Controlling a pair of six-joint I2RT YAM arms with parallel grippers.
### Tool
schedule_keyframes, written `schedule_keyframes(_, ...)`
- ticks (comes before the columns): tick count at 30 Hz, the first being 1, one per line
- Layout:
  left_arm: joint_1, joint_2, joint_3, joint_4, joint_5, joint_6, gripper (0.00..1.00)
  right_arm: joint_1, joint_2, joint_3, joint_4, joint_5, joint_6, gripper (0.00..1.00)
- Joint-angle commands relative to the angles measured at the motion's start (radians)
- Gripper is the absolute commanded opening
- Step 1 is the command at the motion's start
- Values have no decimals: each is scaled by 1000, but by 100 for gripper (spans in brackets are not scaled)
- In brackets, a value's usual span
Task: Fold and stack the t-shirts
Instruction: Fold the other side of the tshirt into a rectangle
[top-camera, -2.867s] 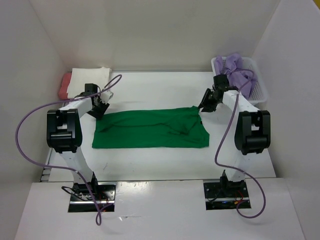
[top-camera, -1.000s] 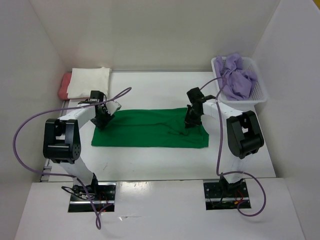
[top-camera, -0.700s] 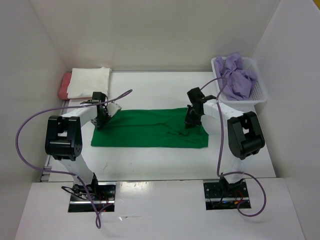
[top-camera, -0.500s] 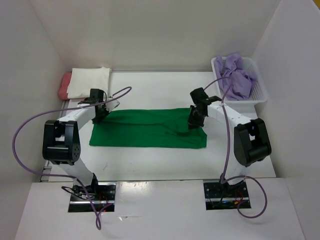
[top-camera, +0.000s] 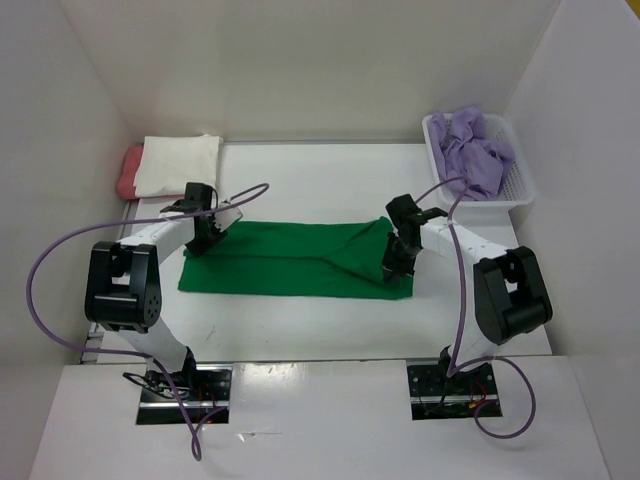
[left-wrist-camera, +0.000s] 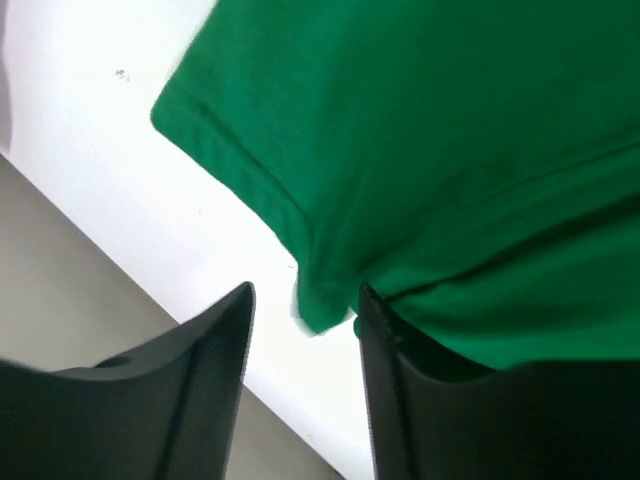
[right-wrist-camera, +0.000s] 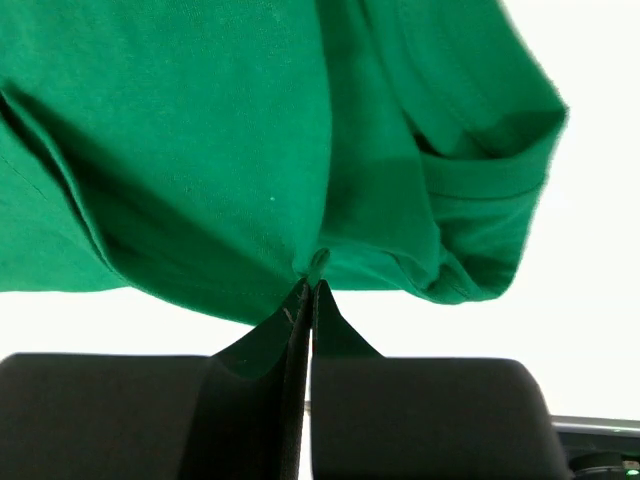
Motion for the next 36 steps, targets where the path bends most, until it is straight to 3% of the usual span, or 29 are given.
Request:
schedule_keyframes(1,-3,6,8,-40,7,0,59,-5,-23,-14,47,-58,25,0)
schedule_keyframes(3,-3,-4,46,-63,7,0,66,-5,6,-14,47,-58,25,7)
schedule_keyframes(5,-3,-14,74,-74,-4,-9,70,-5,7,-14,47,-58,25,36)
schedule_keyframes(7,-3,-23,121,-86,-4,-9,71,-5,7,-23,35,-46,25,47)
schedule_keyframes(13,-3,-24,193,-128,7,-29,74,-5,-120,49,-16,39,34,43)
schedule_keyframes(16,-13,-24,194,-128,7,-39,74,18,-145,118,36,39,11,42)
schedule_keyframes(21,-33,-24,174,-128,16,-74,74,87,12,253,71,16,-49,42)
schedule_keyframes(27,-33,-33,138,-128,16,-92,74,96,233,342,139,-75,-81,59)
schedule_keyframes(31,-33,-42,115,-128,7,-103,74,114,313,365,148,-118,-100,59)
schedule_keyframes(36,-33,-42,106,-128,7,-103,74,127,350,353,162,-128,-100,50)
